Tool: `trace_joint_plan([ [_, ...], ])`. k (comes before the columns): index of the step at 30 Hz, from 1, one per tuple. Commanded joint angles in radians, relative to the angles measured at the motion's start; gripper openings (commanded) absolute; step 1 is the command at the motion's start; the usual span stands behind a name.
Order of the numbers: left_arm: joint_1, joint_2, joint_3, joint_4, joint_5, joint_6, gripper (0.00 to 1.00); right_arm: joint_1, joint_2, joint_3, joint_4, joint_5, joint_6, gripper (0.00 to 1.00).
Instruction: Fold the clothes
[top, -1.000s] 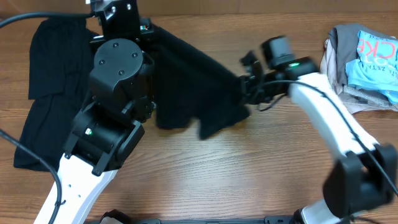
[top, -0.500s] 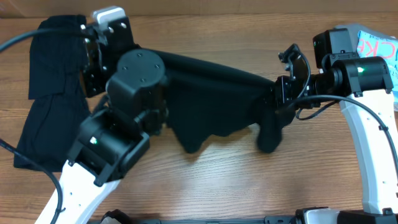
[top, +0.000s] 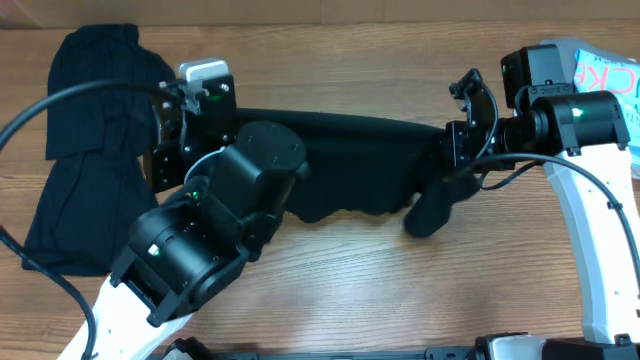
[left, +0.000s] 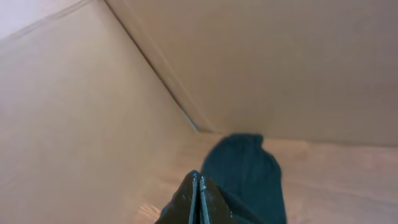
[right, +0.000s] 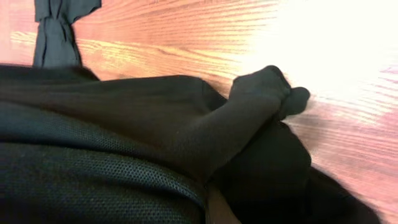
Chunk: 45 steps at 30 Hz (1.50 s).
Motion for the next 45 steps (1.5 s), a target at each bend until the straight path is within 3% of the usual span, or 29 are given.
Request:
trace_joint_plan([
  [1, 0.072, -0.022, 0.016, -0.058, 0.117, -0.203, 0.04, -0.005, 0.006, 0.006, 0.036, 0.039, -0.004, 0.04],
  [9, 0.271, -0.021, 0.016, -0.007, 0.329, -0.2, 0.04, -0.005, 0.031, 0.006, 0.312, 0.08, -0.018, 0.04],
  [16, 0.328, -0.018, 0.016, -0.006, 0.429, -0.159, 0.04, -0.005, 0.136, 0.006, 0.468, 0.079, 0.009, 0.04],
  [21, 0.328, -0.006, 0.016, -0.023, 0.452, -0.095, 0.04, -0.007, 0.174, 0.006, 0.362, 0.065, 0.027, 0.04],
  [27, 0.328, -0.005, 0.016, -0.113, 0.612, -0.095, 0.04, -0.042, 0.167, 0.007, 0.198, 0.061, 0.042, 0.04],
  [38, 0.328, -0.002, 0.016, -0.223, 0.613, -0.133, 0.04, -0.053, 0.118, 0.023, -0.146, 0.019, 0.038, 0.04],
  [45, 0.335, 0.003, 0.014, -0.264, 0.613, -0.179, 0.04, -0.053, 0.083, 0.016, -0.126, 0.055, 0.05, 0.04],
])
